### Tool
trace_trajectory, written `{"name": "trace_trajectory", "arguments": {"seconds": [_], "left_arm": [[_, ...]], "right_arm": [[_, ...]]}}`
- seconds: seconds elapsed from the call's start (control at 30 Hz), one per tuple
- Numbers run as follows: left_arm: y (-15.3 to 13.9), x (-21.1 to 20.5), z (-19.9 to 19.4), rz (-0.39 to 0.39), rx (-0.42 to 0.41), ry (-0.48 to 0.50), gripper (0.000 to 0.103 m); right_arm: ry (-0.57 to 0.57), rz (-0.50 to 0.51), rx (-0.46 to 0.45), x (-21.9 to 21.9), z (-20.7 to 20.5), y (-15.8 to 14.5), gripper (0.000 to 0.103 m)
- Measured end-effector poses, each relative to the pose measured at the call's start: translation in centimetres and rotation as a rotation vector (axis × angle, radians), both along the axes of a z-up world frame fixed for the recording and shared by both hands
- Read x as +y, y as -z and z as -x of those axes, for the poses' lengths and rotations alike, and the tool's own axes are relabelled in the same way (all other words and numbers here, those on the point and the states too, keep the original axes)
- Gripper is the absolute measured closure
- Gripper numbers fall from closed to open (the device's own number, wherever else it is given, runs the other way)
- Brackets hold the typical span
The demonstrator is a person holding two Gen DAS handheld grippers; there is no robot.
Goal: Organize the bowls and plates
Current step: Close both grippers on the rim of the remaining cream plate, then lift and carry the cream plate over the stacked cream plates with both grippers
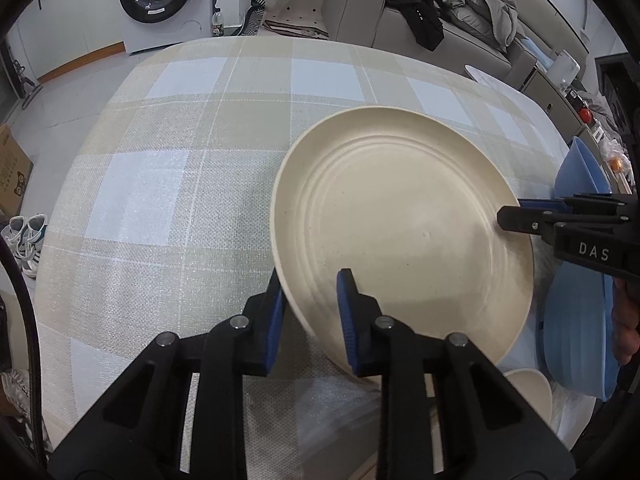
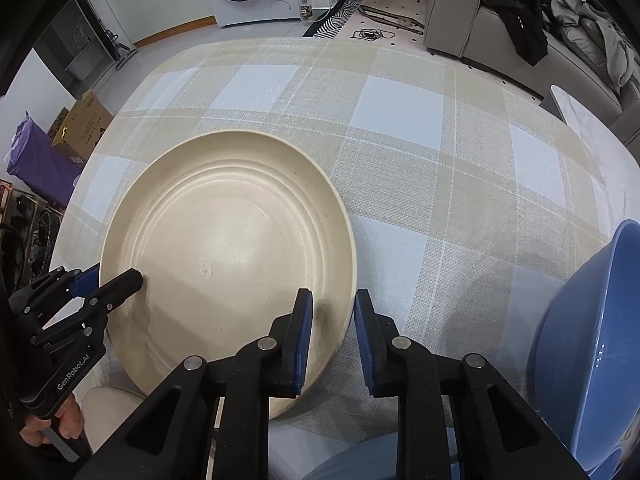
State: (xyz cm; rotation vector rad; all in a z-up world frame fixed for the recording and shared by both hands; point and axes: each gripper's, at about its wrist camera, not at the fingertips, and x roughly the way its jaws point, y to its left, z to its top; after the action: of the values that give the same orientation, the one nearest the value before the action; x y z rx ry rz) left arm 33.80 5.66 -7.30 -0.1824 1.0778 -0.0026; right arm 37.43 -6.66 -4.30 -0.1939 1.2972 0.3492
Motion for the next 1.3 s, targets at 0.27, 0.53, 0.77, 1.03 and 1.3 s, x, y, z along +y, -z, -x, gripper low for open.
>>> {"name": "trace_trajectory", "arguments": {"seconds": [0.27,0.53,0.77,1.03,1.3], "left_arm": [[-1.2,-0.1,0.4,-0.001,-0.029,-0.006,0.081],[-3.3,-0.1,1.5,-0.015,-0.065,-0.010,0.081],[-5.5,0.1,3.4,-0.021,-0.105,-0.013,0.081],[-8.1,-0.1,6.5,-0.028,-0.148,-0.012,0.081],[-9.8,-0.6,9.8,-0.035,-0.179,-0.008,0.081]], "right_arm": [[0.001,-0.022,-0.033,-0.3,0.3,-1.0,0.081],[-0.010,-0.032,-0.078,-0.4,1.3,-2.8,0.081],[-0.015,-0.053,-0.120,-0.3,2.9,-4.9,0.081],[-0.017,-0.069,-0.162,-0.4,5.4,-7.1,0.081],[-0.012,-0.104,-0.206,-1.0,8.7,-8.8,0.081]]}}
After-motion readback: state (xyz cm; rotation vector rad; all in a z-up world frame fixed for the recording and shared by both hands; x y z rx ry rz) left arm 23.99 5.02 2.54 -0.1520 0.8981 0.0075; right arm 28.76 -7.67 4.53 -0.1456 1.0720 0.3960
